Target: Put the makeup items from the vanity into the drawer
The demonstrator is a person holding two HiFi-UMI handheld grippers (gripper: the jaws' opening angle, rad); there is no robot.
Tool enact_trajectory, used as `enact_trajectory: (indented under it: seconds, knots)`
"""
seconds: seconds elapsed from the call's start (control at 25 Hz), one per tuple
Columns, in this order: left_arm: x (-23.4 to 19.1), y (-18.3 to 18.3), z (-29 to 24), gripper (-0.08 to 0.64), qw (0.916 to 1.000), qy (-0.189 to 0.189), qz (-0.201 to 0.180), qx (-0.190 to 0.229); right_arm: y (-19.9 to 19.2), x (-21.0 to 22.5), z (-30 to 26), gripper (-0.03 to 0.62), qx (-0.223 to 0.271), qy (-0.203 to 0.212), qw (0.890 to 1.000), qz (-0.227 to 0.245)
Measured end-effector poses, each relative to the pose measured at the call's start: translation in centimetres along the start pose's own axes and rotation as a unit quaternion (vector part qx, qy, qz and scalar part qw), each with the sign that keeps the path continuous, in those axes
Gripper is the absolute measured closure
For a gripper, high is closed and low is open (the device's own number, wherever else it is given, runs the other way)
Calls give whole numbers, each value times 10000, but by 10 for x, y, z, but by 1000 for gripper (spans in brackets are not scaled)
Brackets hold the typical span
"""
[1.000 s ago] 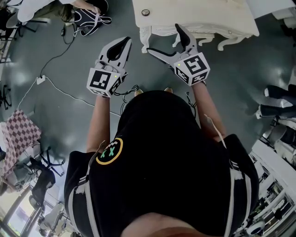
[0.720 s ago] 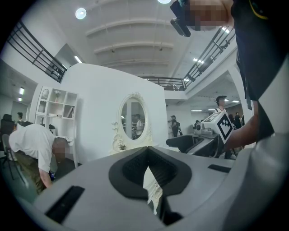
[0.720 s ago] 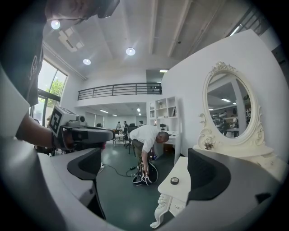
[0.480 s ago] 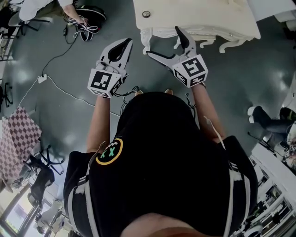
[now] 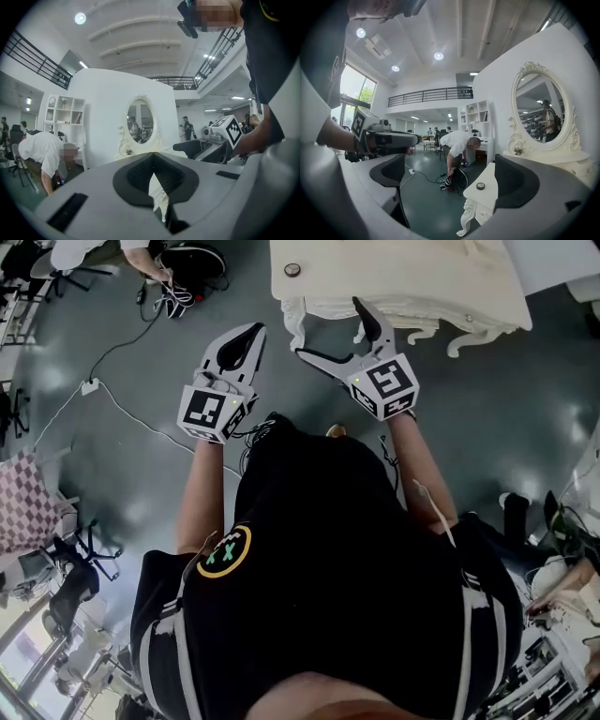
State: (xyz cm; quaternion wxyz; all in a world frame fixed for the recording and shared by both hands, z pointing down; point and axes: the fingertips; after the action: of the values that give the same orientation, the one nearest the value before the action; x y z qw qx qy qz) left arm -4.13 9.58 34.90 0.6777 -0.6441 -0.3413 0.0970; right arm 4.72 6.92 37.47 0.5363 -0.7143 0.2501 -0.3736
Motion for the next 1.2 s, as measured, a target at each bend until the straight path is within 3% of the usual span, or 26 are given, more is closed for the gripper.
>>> enact_trajectory:
  seconds: [0.2, 0.4, 0.8, 1.2]
  knots:
    - [7, 0, -11, 540, 9999, 63, -2, -105, -2, 15, 2, -6, -94, 147, 9998, 16]
    - [-13, -14, -28, 540, 9999, -3, 24, -128, -1, 32, -21, -8, -136, 74, 9999, -22]
    - [-108, -71, -104, 540, 9995, -317, -21, 41, 3, 97, -123, -6, -344, -239, 9991, 31]
    - [-190, -122, -165, 540, 9965, -816, 176, 49, 7, 148, -222, -6, -681, -604, 9958, -81]
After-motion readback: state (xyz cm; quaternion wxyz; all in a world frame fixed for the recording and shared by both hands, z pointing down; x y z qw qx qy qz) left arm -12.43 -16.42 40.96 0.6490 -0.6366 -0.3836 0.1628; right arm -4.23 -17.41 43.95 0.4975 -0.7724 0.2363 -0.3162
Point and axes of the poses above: the fingertips, and each gripper's own axes: z backward along the fingers, x to its right, y out of its top, and after that the axes turned 15 degrees about -z, right-handed
